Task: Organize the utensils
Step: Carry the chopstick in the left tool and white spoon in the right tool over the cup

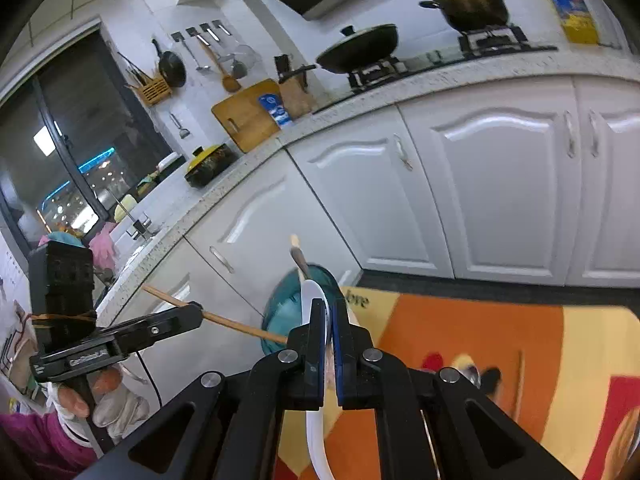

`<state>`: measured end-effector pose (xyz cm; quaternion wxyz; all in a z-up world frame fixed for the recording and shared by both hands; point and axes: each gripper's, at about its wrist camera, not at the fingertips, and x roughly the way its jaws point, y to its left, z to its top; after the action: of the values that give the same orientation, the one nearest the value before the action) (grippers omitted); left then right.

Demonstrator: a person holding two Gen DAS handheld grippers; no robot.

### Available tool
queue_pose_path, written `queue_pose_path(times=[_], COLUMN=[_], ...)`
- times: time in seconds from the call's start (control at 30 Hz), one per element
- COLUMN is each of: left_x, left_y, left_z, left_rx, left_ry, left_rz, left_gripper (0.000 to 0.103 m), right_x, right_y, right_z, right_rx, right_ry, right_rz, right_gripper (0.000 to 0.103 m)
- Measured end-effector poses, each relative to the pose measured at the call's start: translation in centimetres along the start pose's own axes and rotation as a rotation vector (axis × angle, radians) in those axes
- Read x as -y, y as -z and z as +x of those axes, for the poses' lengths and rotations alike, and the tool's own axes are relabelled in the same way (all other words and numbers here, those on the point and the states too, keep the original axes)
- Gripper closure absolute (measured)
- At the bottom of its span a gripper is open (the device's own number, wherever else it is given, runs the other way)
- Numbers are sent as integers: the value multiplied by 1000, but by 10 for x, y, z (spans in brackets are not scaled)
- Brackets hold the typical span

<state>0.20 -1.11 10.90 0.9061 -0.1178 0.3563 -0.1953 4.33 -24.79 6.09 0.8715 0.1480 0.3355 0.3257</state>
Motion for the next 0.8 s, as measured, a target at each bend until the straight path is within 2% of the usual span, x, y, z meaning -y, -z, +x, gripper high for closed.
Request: queue_pose_path(times=[0.17, 0.43, 0.63, 0.8], left_x=[-6, -19, -38, -53], left_y=[-17, -52, -70, -67], left_z=[-18, -48, -51, -30], left_rx=[39, 132, 158, 151], left_ry=[-1, -44, -119, -215], left_rz=[9, 18, 28, 43], left_gripper=[98, 98, 98, 98], right_x=[-13, -34, -35, -31], right_y=[-22, -53, -59, -51], right_z=[8, 37, 73, 111], right_rx=[20, 66, 85, 83], right_ry=[-2, 13, 4, 18], right_rz=[-40, -98, -84, -94], right_gripper=[100, 100, 100, 100])
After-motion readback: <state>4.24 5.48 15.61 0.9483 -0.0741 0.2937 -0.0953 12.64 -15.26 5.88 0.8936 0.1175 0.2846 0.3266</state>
